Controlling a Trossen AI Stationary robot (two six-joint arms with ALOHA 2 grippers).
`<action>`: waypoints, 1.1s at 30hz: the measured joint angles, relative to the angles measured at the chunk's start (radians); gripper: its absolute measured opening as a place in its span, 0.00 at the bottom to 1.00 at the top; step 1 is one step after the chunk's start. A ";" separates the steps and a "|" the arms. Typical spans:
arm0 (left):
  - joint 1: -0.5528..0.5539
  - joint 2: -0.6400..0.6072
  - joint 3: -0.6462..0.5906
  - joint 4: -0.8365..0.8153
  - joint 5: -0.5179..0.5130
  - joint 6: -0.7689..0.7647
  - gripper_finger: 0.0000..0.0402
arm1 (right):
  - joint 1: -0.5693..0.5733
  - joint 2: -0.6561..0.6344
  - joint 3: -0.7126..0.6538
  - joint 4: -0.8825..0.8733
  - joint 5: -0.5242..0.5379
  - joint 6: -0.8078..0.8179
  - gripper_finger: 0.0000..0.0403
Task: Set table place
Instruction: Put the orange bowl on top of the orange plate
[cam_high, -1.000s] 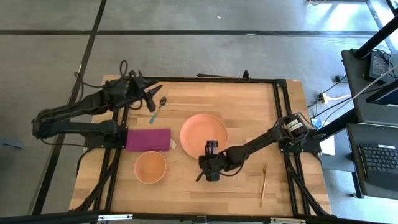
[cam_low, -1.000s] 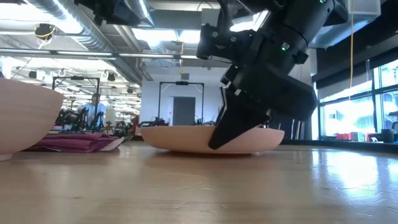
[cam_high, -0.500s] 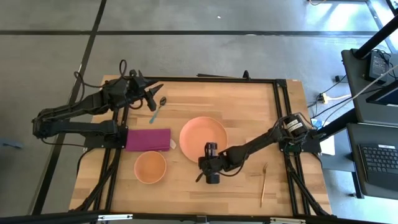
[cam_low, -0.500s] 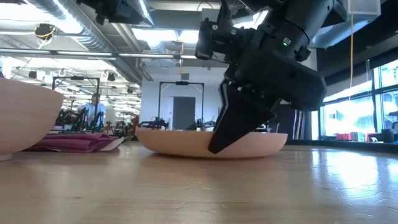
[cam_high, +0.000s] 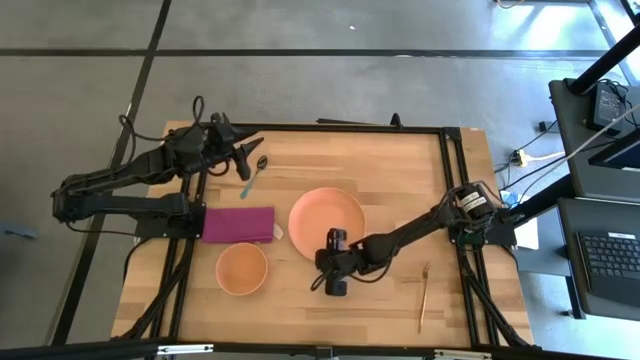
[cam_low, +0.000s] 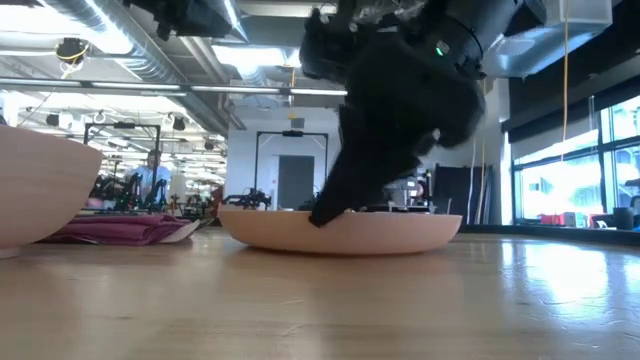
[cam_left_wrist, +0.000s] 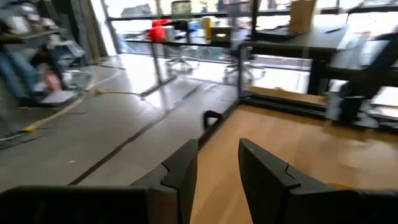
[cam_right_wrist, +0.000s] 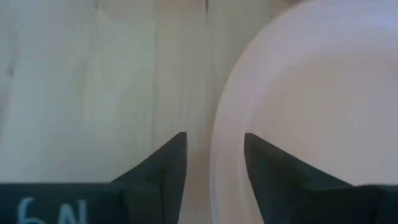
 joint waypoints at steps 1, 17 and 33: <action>0.000 0.000 0.000 -0.002 0.045 -0.019 0.27 | 0.000 0.000 0.021 -0.017 0.000 0.001 0.40; -0.237 0.008 0.000 -0.425 0.345 -0.011 0.27 | 0.030 -0.001 0.254 -0.239 0.000 -0.004 0.38; -0.419 0.219 0.000 -0.514 0.255 0.013 0.27 | -0.038 -0.001 0.254 -0.353 0.019 -0.098 0.38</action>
